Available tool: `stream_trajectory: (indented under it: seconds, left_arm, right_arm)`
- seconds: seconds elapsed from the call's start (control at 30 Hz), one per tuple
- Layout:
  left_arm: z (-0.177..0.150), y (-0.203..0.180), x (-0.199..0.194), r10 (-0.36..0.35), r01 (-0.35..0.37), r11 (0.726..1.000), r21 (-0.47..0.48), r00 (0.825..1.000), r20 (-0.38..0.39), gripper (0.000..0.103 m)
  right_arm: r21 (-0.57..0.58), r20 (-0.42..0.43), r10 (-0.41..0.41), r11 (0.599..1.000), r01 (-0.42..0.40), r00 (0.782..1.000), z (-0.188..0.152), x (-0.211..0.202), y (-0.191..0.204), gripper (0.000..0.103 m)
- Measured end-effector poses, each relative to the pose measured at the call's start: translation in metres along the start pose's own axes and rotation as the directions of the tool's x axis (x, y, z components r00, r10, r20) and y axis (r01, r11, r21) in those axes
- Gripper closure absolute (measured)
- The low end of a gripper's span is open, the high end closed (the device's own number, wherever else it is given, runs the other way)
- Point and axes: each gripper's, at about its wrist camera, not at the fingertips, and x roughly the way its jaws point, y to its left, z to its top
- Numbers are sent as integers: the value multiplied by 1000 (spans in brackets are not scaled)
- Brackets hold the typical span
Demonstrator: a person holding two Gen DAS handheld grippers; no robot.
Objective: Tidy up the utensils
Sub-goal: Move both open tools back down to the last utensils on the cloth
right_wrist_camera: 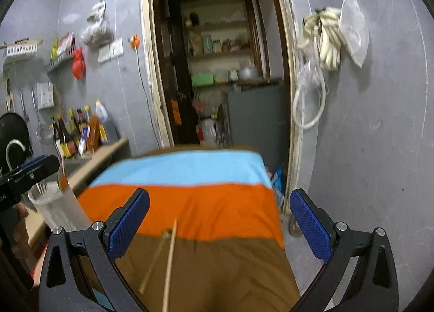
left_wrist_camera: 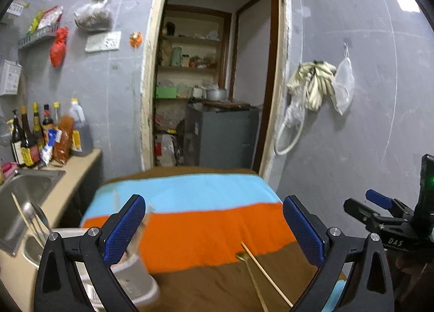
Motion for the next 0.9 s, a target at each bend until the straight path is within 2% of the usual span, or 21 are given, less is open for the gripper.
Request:
stream_trajectory:
  seconds: [0.2,0.33,0.5,0.67,0.77,0.9]
  left_arm:
    - [-32,-9,29,-19,15,999,-33,994,-111,1]
    - [-52,-5,55,-4,-10,998,-60,975,-222,1]
    - [-70,3,79,6,-36,995,-91,952,-307,1]
    - [-85,7,96,0,-42,993,-108,932,-363,2]
    - [-93,9,104,-17,-35,992,-124,920,-393,7]
    - [-99,12,111,-41,-24,989,-149,909,-414,9]
  right_arm:
    - [-21,-120,14,1000,-17,993,-36,21,-8,2]
    - [-7,-185,62,998,-64,981,-58,36,-7,3]
    - [-32,-246,111,992,-122,963,-79,54,4,17]
    - [-58,-318,158,981,-185,935,-94,73,21,36]
    - [-59,-362,183,974,-218,914,-99,85,31,42]
    - [-70,-405,205,965,-254,891,-107,95,42,43]
